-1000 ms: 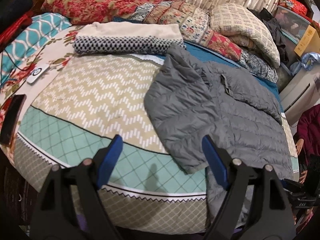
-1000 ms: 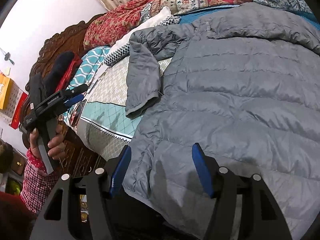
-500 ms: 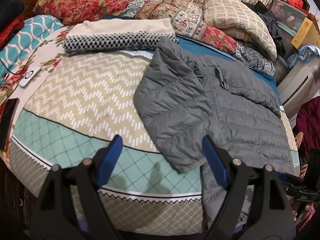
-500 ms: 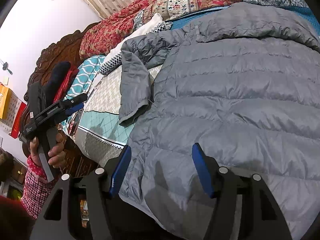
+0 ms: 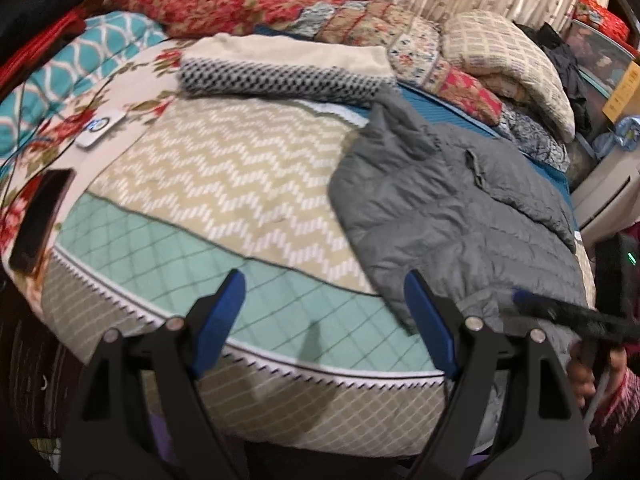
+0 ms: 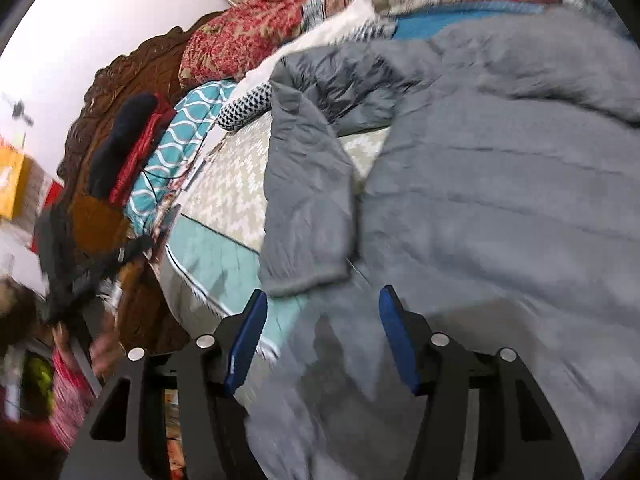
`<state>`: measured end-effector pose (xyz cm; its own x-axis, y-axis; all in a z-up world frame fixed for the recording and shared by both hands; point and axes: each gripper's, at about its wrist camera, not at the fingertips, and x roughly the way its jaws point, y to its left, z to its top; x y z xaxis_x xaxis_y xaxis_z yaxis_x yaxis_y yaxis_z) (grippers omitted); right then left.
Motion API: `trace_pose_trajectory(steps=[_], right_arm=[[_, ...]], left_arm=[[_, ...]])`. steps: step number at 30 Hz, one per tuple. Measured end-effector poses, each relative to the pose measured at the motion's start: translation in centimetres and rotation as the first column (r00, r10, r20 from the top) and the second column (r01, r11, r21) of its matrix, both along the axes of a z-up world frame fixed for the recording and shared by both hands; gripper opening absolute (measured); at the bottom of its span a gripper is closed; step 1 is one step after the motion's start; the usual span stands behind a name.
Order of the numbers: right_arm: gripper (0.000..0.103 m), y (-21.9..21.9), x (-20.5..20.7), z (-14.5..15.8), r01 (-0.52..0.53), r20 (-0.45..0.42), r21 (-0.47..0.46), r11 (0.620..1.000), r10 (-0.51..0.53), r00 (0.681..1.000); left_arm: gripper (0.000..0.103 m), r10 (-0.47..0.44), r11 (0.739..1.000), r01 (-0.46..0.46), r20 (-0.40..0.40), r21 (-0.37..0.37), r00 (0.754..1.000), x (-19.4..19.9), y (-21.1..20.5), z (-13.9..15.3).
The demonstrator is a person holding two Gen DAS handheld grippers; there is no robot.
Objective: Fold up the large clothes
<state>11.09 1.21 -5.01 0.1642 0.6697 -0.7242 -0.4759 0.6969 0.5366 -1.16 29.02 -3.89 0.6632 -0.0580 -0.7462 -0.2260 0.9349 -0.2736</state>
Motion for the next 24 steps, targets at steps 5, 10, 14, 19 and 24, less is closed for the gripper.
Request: trace_pose_trajectory(steps=[5,10,14,19,24], right_arm=[[0.005,4.6,4.0,-2.5,-0.024,-0.125,-0.067,0.997,0.016,0.992],[0.005,-6.1,8.7,7.8,0.143,0.138,-0.035,0.989,-0.136,0.981],[0.005,-17.9,14.1,12.0,0.353,0.283,-0.167,0.921,-0.298,0.912],[0.005,-29.6,20.4,10.9,0.547,0.285,-0.253,0.798,-0.479,0.83],[0.005,-34.3,24.0,6.0,0.593,0.207,-0.302,0.747,-0.556,0.805]], left_arm=[[0.078,0.03,0.999,-0.029,-0.031,0.03,0.999,0.2,0.6,-0.1],[0.078,0.005,0.999,-0.005,-0.002,0.039,1.0,2.4,-0.7,1.1],[0.078,-0.082,0.995,0.082,-0.006,0.057,0.997,8.3,-4.3,1.4],[0.078,-0.254,0.961,0.248,0.036,0.123,0.967,19.9,-13.3,2.3],[0.078,-0.387,0.909,0.38,0.013,0.17,0.922,31.8,-24.2,1.3]])
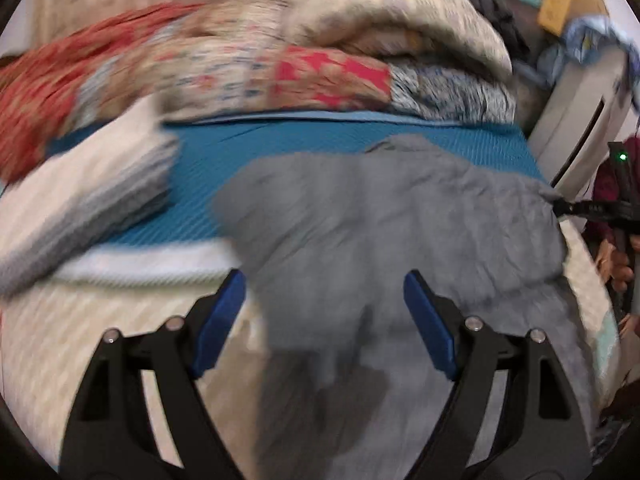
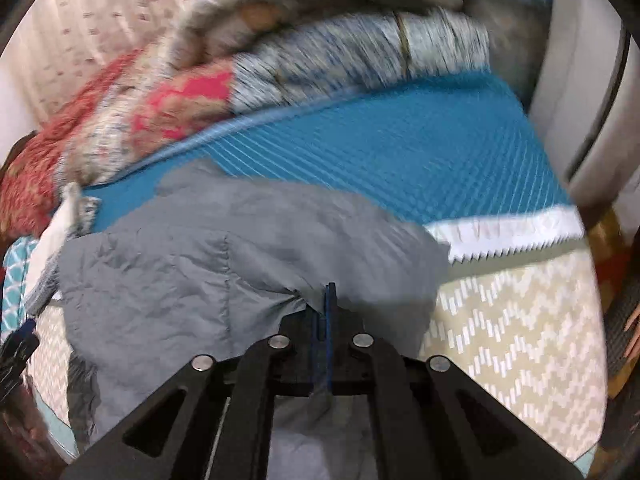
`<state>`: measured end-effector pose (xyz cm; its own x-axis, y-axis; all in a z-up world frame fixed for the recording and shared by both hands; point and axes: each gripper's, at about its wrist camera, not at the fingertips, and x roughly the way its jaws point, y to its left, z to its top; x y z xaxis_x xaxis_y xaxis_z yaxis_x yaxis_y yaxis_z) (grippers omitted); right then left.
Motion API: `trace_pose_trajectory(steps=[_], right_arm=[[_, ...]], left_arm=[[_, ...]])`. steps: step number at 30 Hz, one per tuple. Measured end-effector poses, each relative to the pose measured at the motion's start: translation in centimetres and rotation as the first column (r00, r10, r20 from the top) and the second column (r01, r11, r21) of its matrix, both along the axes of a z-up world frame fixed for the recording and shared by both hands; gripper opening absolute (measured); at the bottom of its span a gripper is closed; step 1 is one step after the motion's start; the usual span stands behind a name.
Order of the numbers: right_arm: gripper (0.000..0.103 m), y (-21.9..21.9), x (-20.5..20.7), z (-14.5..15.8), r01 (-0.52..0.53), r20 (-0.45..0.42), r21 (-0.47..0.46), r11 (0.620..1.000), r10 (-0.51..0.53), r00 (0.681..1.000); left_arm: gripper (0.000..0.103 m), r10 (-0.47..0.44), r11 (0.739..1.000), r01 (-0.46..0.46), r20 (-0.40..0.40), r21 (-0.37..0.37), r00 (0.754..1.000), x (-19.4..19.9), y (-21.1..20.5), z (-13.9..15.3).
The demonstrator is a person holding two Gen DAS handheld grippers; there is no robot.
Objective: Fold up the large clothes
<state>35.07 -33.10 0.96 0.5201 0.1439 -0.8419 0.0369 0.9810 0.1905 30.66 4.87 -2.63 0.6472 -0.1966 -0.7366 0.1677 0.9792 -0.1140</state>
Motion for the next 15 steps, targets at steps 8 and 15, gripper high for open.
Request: trace_pose_trajectory(steps=[8,15], right_arm=[[0.046,-6.9,-2.8,-0.1,0.155,0.212,0.369,0.917,-0.245,0.946],[0.05,1.3,-3.9,0.9,-0.126,0.286,0.237,0.963,0.055,0.957]], left_arm=[[0.08,0.09,0.987,-0.068,-0.158,0.142,0.983,9.4,-2.9,-8.1],[0.081,0.068,0.983,-0.044,-0.134,0.176,0.989,8.4,-3.2,-7.9]])
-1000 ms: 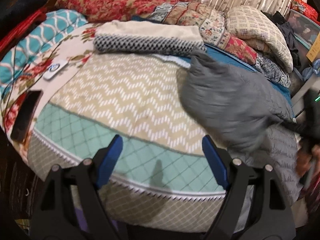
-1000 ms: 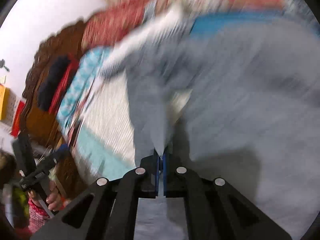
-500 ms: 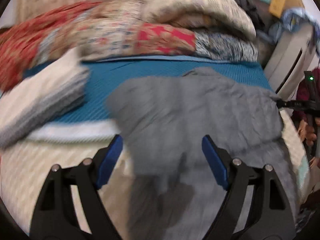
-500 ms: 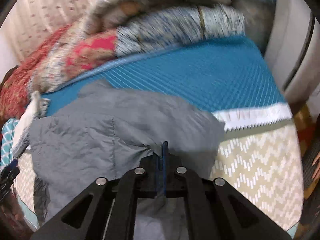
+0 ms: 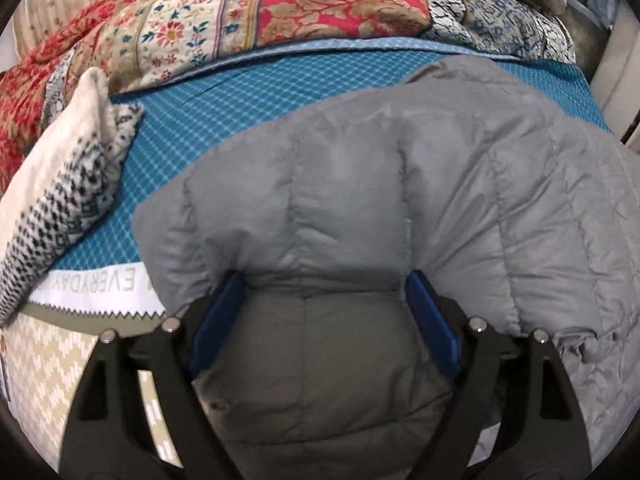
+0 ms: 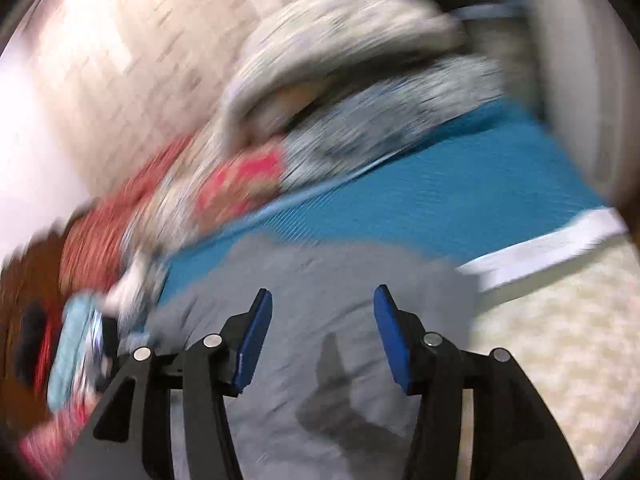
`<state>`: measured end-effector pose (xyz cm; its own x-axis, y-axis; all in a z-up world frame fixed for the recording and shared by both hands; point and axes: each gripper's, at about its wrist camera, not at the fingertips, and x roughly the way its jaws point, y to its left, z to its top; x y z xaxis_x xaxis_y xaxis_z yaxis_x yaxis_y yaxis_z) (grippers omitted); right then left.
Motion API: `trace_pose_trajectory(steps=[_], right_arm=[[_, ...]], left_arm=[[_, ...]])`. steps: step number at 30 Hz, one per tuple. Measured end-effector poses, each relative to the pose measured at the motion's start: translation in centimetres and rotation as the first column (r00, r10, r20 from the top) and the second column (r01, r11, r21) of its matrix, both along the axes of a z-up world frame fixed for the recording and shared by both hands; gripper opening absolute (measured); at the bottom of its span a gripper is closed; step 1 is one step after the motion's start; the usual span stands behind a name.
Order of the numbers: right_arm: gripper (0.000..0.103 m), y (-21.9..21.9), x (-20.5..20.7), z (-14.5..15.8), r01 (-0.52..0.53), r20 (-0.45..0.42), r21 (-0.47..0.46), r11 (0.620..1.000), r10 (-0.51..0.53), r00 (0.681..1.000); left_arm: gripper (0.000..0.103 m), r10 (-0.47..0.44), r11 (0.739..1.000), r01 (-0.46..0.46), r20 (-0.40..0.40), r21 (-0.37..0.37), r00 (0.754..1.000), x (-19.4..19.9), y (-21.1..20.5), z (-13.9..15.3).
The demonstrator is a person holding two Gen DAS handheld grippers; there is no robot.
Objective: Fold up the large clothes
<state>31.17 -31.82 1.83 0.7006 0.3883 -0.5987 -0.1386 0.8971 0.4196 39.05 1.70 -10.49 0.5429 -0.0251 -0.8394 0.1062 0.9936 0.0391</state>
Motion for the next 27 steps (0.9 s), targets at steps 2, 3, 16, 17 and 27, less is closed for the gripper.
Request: trace_pose_trajectory(steps=[2,3,16,17,27], right_arm=[[0.05,1.5,2.2,-3.4,0.02,-0.116,-0.088,0.996,-0.03,0.993],[0.05,1.5,3.7,-5.2,0.041,-0.166,-0.114,0.993,-0.059,0.984],[0.05,-2.4,-17.1,-1.3,-0.025,-0.074,-0.033,0.999,0.022,0.997],[0.05,-3.4,-19.4,-2.0,-0.011,-0.098,-0.039,0.999,0.007,0.995],[0.05,-8.7,-36.6,-10.3,0.187,-0.275,0.248,0.95,-0.116,0.954]], left_arm=[[0.081,0.004,1.0,-0.004,-0.003,0.008,1.0,-0.5,0.0,0.4],[0.081,0.006,1.0,-0.006,-0.005,0.014,1.0,-0.8,0.1,0.8],[0.087,-0.048,0.997,0.051,0.055,-0.058,0.997,-22.1,10.0,7.1],[0.087,-0.044,0.996,0.046,0.03,-0.071,0.999,-24.4,11.1,6.5],[0.087,0.054,0.96,-0.086,-0.128,-0.265,0.99,-37.9,15.8,0.8]])
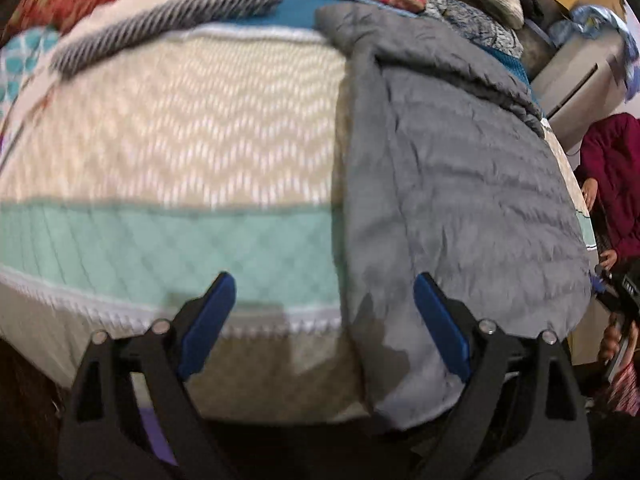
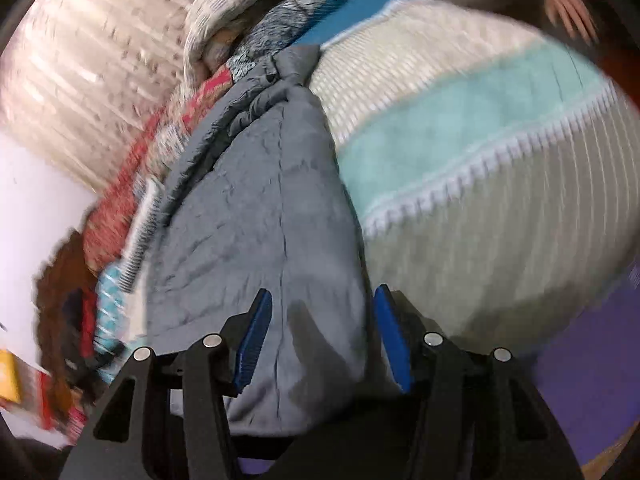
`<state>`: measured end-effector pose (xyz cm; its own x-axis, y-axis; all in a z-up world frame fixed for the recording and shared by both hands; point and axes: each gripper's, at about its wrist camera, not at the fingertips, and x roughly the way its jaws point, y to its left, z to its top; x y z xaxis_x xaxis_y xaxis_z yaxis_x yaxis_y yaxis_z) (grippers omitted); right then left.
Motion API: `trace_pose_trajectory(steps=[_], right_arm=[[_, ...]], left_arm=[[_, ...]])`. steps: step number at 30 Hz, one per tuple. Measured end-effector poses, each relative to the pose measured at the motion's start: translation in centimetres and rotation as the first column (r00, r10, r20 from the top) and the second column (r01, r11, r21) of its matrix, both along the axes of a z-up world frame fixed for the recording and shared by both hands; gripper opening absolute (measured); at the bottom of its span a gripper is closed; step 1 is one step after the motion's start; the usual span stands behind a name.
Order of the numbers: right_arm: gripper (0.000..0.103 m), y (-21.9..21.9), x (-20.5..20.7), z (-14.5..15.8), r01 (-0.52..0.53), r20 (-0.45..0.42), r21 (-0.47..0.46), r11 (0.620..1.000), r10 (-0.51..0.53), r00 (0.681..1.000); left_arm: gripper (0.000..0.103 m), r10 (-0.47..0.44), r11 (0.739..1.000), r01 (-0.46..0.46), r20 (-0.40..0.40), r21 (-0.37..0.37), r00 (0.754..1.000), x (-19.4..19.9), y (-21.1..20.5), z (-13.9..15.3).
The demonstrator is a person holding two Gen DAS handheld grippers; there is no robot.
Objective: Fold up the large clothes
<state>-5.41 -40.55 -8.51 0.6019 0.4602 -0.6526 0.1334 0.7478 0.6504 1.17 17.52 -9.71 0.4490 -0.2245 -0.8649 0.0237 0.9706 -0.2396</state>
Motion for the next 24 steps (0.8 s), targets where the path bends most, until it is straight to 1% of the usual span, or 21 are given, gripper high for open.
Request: trace_pose_trajectory(steps=[1,2,4,5,6,8,9,10,11,13,14,15,16,17,18,19,20,22,24], right_arm=[[0.05,0.2,-0.6,-0.6,-0.005,-0.006,0.032,0.999,0.005,1.0],[0.05,0.6,-0.9,-1.3,-0.018,-0.019,0.045,0.999,0.019,1.0],[0.05,1.1,-1.3,-1.9,-0.029,-0.014,0.057,0.998,0.029,0.999],[0.047,1.3,-1.5,-2.0,-0.035,-0.003,0.082,0.996,0.035,0.999],[0.039,1.5,-1.4,-2.1,-0.045,-0.001,0.104,0.994,0.045,0.999],[0.03,2.4,-1.4,-2.3,-0.102,-0.002,0.171,0.98,0.104,0.995],[0.026,3.1,-1.5,-2.4,-0.133,-0.003,0.185,0.974,0.136,0.991],[0.024,4.0,-1.8,-2.0,-0.166,0.0,0.164,0.972,0.168,0.986],[0.019,4.5,-1.9,-1.5,-0.182,0.007,0.142,0.973,0.183,0.983],[0.013,5.0,-2.3,-0.8,-0.191,0.022,0.122,0.974,0.19,0.982],[0.009,4.9,-2.4,-0.5,-0.185,0.024,0.126,0.975,0.183,0.983],[0.007,4.7,-2.2,-0.3,-0.178,0.024,0.132,0.975,0.176,0.984],[0.006,4.6,-2.3,-0.3,-0.174,0.021,0.136,0.975,0.173,0.985],[0.004,4.4,-2.4,-0.1,-0.169,0.019,0.137,0.976,0.168,0.986],[0.003,4.1,-2.5,0.2,-0.164,0.031,0.151,0.975,0.161,0.986],[0.002,4.0,-2.5,0.6,-0.163,0.051,0.167,0.972,0.157,0.986],[0.002,3.8,-2.6,1.7,-0.16,0.088,0.178,0.971,0.147,0.985],[0.002,3.5,-2.6,3.2,-0.158,0.122,0.166,0.973,0.139,0.983],[0.002,3.5,-1.3,5.6,-0.162,0.18,0.148,0.976,0.135,0.974]], left_arm=[[0.087,0.005,1.0,-0.005,-0.011,0.005,1.0,-0.8,-0.1,-0.6],[0.087,0.005,1.0,-0.005,-0.015,0.004,1.0,-1.4,-0.3,-0.9],[0.087,-0.005,1.0,0.004,-0.026,-0.016,1.0,-2.7,-1.0,-1.6],[0.087,-0.013,1.0,0.012,-0.035,-0.027,0.999,-3.1,-1.4,-1.9],[0.087,-0.02,0.999,0.019,-0.047,-0.036,0.999,-3.5,-1.7,-2.2],[0.087,-0.038,0.999,0.036,-0.069,-0.039,0.997,-4.2,-2.6,-2.8],[0.087,-0.047,0.998,0.044,-0.077,-0.041,0.996,-4.7,-3.2,-3.0],[0.087,-0.055,0.998,0.051,-0.081,-0.048,0.995,-4.9,-3.5,-3.2],[0.087,-0.067,0.996,0.062,-0.084,-0.058,0.994,-5.4,-3.9,-3.5],[0.086,-0.067,0.996,0.061,-0.092,-0.064,0.994,-5.5,-4.3,-3.7],[0.082,-0.066,0.995,0.058,-0.102,-0.081,0.993,-5.6,-4.4,-3.9],[0.067,-0.066,0.994,0.054,-0.116,-0.099,0.991,-5.5,-4.6,-4.1],[0.049,-0.065,0.993,0.051,-0.133,-0.108,0.989,-5.4,-4.7,-4.2],[0.036,-0.067,0.993,0.051,-0.152,-0.108,0.986,-5.4,-4.7,-4.2],[0.012,-0.074,0.992,0.055,-0.158,-0.117,0.985,-5.4,-4.8,-4.1],[0.007,-0.076,0.989,0.053,-0.158,-0.14,0.985,-5.5,-4.7,-3.8],[0.006,-0.071,0.982,0.043,-0.152,-0.183,0.986,-5.6,-4.5,-3.1],[0.005,-0.076,0.965,0.041,-0.125,-0.257,0.989,-5.7,-4.0,-1.2],[0.005,-0.067,0.942,0.034,-0.087,-0.334,0.994,-5.1,-3.4,1.3]])
